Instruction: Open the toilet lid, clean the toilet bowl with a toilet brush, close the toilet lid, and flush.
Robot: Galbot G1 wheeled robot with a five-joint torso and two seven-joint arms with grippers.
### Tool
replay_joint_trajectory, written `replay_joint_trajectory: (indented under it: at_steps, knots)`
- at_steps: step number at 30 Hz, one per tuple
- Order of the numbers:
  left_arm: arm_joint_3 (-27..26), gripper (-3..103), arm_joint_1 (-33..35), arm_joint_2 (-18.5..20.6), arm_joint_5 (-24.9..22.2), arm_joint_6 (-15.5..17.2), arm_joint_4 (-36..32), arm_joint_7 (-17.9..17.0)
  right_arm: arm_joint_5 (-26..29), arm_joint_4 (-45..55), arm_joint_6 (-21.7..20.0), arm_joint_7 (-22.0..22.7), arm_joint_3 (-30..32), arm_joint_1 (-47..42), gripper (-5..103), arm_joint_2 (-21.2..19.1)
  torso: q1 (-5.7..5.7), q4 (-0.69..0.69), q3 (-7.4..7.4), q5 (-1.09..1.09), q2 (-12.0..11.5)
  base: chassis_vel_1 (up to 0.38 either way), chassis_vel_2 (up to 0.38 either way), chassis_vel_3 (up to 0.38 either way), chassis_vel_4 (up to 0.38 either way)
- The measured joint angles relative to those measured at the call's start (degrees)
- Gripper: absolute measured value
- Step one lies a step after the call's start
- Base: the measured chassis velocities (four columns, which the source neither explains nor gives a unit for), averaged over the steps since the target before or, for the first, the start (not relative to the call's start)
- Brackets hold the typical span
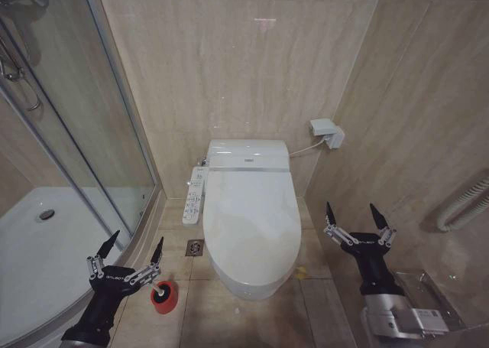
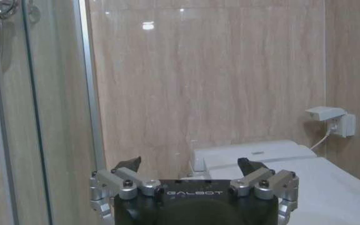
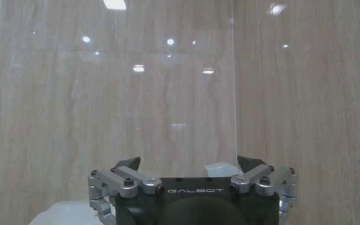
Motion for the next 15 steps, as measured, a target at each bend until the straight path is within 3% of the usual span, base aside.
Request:
replay_joint_trajectory:
  at_steps: [15]
  knots:
    - [0.00,100,0.00,0.00,0.00,0.00,0.00,0.00,-3.07,1.08,1.84,0.20,-0.53,-3.73,100,2.75,0.00,0.00,0.00,0.01,0.00,0.000,0.000,0.000,0.000]
